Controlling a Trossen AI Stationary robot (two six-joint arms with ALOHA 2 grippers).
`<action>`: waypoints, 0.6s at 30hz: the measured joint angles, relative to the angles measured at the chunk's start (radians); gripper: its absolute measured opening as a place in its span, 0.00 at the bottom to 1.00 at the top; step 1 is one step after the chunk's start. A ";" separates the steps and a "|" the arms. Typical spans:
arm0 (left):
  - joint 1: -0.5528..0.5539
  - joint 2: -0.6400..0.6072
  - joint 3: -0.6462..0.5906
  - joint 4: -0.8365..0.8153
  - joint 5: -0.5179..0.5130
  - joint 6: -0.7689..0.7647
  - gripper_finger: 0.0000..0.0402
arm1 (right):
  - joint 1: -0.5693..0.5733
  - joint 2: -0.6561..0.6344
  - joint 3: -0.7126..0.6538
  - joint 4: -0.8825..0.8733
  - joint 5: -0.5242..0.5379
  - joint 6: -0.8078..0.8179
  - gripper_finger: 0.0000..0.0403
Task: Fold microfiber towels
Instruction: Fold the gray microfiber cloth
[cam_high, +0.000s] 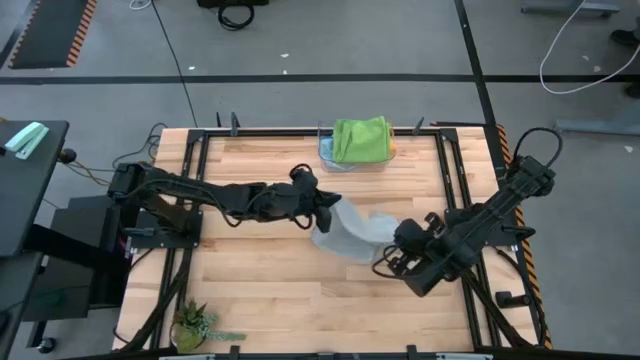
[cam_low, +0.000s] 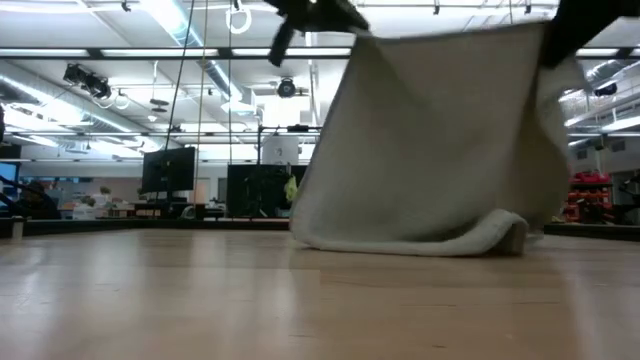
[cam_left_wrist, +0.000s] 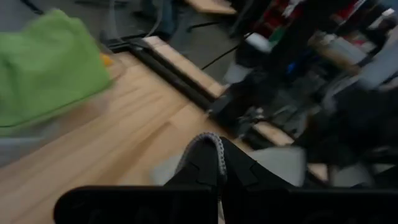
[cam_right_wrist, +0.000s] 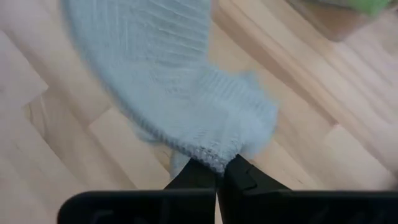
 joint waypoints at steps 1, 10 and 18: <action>-0.001 -0.015 0.000 -0.036 -0.011 0.005 0.01 | 0.010 -0.007 0.016 -0.035 0.001 0.005 0.00; -0.054 -0.133 0.000 -0.223 -0.118 0.012 0.01 | 0.029 -0.108 0.061 -0.127 -0.004 0.007 0.00; -0.195 -0.120 0.114 -0.380 -0.358 0.066 0.01 | 0.030 -0.094 0.258 -0.147 -0.049 -0.228 0.00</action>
